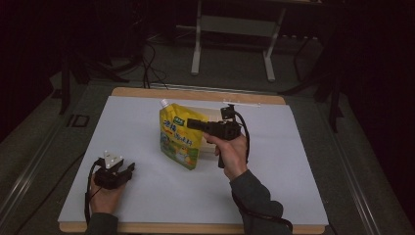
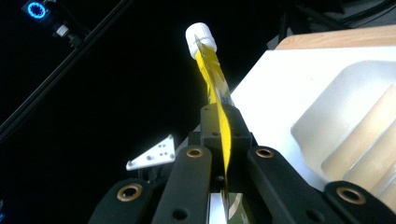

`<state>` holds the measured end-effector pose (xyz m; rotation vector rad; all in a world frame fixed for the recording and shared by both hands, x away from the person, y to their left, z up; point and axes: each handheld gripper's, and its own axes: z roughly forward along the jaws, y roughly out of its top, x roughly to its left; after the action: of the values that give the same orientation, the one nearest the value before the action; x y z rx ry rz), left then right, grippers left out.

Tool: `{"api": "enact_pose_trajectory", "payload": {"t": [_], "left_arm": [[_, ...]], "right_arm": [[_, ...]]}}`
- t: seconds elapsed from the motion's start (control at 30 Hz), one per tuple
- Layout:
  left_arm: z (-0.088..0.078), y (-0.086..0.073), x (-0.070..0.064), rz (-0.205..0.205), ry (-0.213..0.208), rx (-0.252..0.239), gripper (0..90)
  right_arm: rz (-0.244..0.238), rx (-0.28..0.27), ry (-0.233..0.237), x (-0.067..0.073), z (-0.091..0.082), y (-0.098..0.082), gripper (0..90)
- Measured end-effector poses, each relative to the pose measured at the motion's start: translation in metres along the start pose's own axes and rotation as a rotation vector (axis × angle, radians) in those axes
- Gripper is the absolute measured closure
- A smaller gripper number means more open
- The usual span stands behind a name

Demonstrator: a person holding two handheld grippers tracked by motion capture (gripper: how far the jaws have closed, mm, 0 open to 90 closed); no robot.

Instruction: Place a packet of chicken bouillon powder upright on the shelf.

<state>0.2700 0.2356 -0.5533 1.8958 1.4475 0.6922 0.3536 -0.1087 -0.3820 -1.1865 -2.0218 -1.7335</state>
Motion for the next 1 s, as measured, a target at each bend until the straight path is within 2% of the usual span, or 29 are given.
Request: {"api": "enact_pose_trajectory", "payload": {"t": [0.13, 0.53, 0.77, 1.0], "left_arm": [[0.0, 0.0, 0.0, 0.002, 0.0, 0.0, 53.3], [0.0, 0.0, 0.0, 0.005, 0.0, -0.001, 53.3], [0.0, 0.0, 0.0, 0.005, -0.001, -0.002, 53.3], [0.0, 0.0, 0.0, 0.005, 0.001, -0.005, 53.1]], "right_arm": [[-0.003, -0.031, -0.032, -0.001, 0.001, 0.003, 90.0], [0.039, -0.144, -0.101, -0.012, -0.002, 0.011, 90.0], [0.087, -0.208, -0.124, -0.02, 0.001, 0.016, 90.0], [0.101, -0.246, -0.144, -0.023, 0.007, 0.019, 90.0]]}}
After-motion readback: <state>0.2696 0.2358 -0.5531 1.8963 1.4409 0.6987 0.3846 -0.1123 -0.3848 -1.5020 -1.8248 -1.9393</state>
